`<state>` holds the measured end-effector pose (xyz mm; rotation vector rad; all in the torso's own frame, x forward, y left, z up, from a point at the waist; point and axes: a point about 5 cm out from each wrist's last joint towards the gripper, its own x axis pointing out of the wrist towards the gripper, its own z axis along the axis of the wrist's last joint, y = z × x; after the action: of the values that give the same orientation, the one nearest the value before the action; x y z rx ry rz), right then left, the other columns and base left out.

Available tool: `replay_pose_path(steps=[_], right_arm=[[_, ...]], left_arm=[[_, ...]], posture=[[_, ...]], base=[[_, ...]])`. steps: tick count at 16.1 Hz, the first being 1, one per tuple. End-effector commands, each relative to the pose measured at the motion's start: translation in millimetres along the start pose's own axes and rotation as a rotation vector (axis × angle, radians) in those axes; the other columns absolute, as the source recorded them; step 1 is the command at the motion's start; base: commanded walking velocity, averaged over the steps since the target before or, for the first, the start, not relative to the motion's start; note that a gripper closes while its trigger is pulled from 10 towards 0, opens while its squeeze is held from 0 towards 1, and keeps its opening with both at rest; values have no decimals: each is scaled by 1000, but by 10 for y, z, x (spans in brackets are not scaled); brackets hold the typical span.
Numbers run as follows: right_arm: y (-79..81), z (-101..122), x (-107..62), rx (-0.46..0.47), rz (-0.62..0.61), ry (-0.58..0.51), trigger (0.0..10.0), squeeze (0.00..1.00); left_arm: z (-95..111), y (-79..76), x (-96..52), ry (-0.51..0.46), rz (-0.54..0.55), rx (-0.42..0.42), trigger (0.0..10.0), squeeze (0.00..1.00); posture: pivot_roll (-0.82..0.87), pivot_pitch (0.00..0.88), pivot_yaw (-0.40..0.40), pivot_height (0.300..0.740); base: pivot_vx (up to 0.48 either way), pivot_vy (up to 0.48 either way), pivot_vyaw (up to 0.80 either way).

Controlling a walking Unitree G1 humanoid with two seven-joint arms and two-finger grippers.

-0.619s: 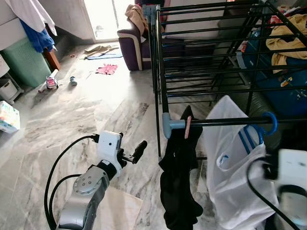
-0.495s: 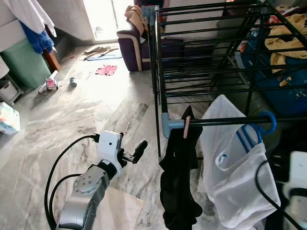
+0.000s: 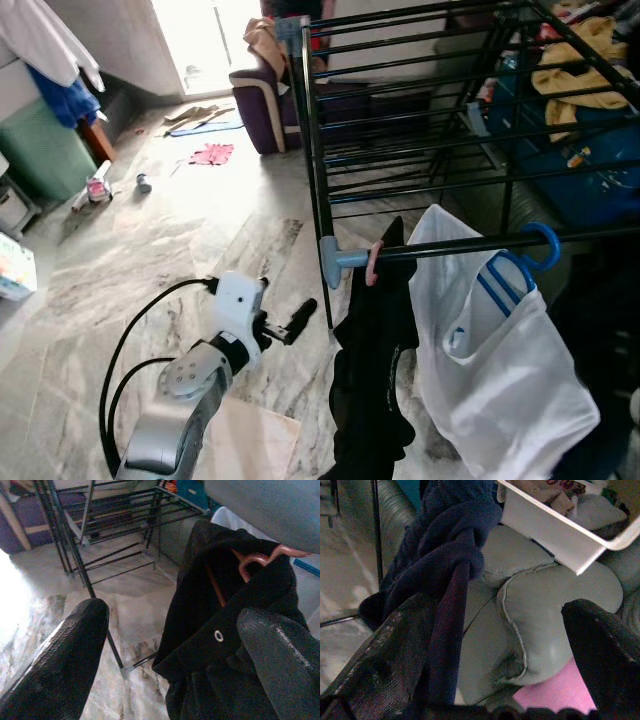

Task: Hang hanger

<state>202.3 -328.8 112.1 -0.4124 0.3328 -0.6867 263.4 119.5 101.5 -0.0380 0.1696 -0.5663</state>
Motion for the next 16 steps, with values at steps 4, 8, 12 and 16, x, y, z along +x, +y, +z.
replay_pose_path(steps=[4, 8, 12, 16], right_arm=[[131, 26, 319, 27, 96, 50, 10000, 0], [294, 15, 586, 66, 192, 97, 0, 0], [272, 10, 666, 34, 183, 85, 0, 0], [177, -11, 696, 13, 154, 60, 0, 0]], left_arm=[[16, 124, -27, 29, 14, 24, 10000, 0], [24, 79, -64, 43, -47, 30, 10000, 0], [3, 78, -80, 53, -48, 28, 10000, 0], [-5, 45, -55, 55, -60, 22, 10000, 0]], posture=[[-129, 82, 117, 740], [-102, 88, 120, 740], [-105, 88, 120, 740], [-117, 86, 117, 740]], base=[[0, 0, 0], [0, 0, 0], [0, 0, 0], [0, 0, 0]])
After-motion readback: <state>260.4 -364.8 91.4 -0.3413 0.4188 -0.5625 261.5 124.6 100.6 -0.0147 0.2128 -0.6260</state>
